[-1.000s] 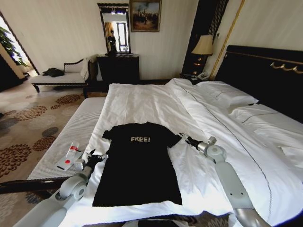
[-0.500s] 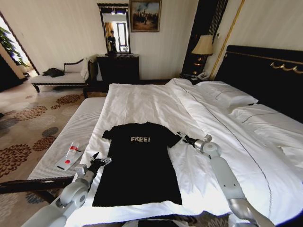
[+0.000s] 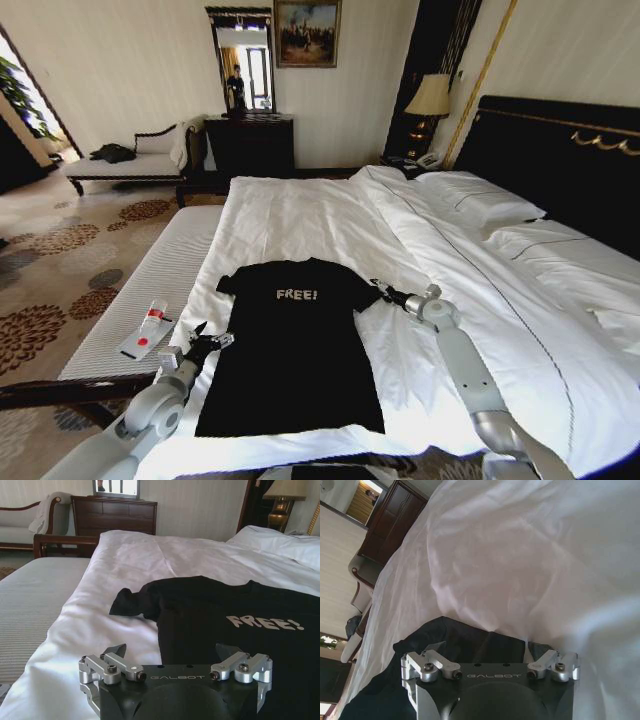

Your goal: Fold the clothes on the bed.

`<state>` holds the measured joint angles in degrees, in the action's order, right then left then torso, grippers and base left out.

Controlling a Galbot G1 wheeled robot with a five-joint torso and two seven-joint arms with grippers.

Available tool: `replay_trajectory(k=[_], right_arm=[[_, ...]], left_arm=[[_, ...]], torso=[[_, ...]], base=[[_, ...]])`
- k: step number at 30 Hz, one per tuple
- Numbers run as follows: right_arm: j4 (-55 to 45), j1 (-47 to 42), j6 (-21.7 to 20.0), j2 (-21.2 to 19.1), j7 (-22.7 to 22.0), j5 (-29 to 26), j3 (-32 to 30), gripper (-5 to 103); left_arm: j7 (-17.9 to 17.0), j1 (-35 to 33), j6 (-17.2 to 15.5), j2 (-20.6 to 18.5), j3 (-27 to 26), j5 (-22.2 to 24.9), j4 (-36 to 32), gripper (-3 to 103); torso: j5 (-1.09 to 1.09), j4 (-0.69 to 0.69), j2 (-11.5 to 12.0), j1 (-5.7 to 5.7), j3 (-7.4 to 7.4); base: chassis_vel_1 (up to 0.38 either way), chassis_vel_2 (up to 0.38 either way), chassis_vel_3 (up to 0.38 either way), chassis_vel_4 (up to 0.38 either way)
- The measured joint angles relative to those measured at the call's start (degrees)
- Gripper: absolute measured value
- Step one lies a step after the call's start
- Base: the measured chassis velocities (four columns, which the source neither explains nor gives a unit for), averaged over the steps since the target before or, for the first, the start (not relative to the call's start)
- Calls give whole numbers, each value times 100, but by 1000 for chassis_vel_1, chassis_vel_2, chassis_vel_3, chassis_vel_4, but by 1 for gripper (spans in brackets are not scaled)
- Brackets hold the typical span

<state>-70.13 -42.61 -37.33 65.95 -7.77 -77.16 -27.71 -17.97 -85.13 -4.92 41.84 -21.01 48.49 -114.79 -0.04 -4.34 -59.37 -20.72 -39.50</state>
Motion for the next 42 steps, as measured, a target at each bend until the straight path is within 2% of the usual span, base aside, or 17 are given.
replay_trajectory(k=[1, 3, 4, 5, 8, 9, 11, 13, 17, 19, 21, 22, 25, 36, 42], right_arm=[[8, 2, -1, 11, 0, 12, 4, 85], [11, 2, -2, 19, -1, 20, 6, 85], [11, 1, -2, 26, -1, 27, 7, 74], [12, -4, -2, 32, -1, 33, 8, 74], [2, -25, -2, 47, -4, 45, 9, 57], [2, -25, -2, 47, -4, 45, 9, 57], [-30, -48, -2, 54, -10, 55, 10, 47], [-47, -60, -2, 54, -13, 57, 10, 47], [-125, -105, -2, 24, -18, 56, 9, 25], [-129, -108, -2, 15, -17, 56, 9, 25], [-142, -117, -2, -14, -18, 53, 7, 15], [-142, -117, -2, -14, -18, 53, 7, 15], [-165, -126, -2, -41, -19, 46, 4, 2], [-285, -172, 6, -158, -29, 41, 10, 0], [-951, -389, 3, -285, -153, 40, 27, 0]], left_arm=[[-9, -4, -7, 9, 0, 1, -12, 100], [-12, -10, -13, 17, -2, 1, -20, 100], [-15, -23, -17, 28, -16, 0, -31, 100], [-17, -34, -19, 37, -31, -1, -41, 100], [-23, -69, -30, 55, -69, -7, -66, 100], [-23, -69, -30, 55, -69, -7, -66, 100], [-30, -86, -41, 60, -77, -10, -91, 100], [-31, -88, -44, 61, -77, -13, -100, 100], [-33, -79, -54, 62, -53, -19, -117, 100], [-33, -72, -55, 61, -46, -19, -117, 100], [-34, -51, -57, 57, -31, -20, -117, 100], [-34, -51, -57, 57, -31, -20, -117, 100], [-36, -33, -60, 52, -30, -15, -117, 100], [-43, 34, -82, 71, -101, 56, -126, 100], [-43, 32, -85, 143, -92, 39, -140, 100]], torso=[[0, 1, 0, 0, 0], [0, 0, 0, 0, 0], [0, 1, 0, 0, 0], [0, 1, 0, 0, 0], [0, 0, 0, 0, 0], [0, 0, 0, 0, 0], [1, 1, 0, 0, 0], [0, 1, 0, 0, 0], [0, 1, 0, 0, 0], [0, 1, 0, 0, 0], [0, 0, 0, 0, 0], [0, 0, 0, 0, 0], [0, 1, 0, 0, 0], [1, 1, 0, 0, 0], [0, -1, 0, 1, 0]], base=[[0, 0, 0, 0], [0, 0, 0, 0], [0, 0, 0, 0], [0, 0, 0, 0], [0, 0, 0, 0], [0, 0, 0, 0], [0, 0, 0, 0], [0, 0, 0, 0], [0, 0, 0, 0], [0, 0, 0, 0], [0, 0, 0, 0], [0, 0, 0, 0], [0, 0, 0, 0], [0, 0, 0, 0], [0, 0, 0, 0]])
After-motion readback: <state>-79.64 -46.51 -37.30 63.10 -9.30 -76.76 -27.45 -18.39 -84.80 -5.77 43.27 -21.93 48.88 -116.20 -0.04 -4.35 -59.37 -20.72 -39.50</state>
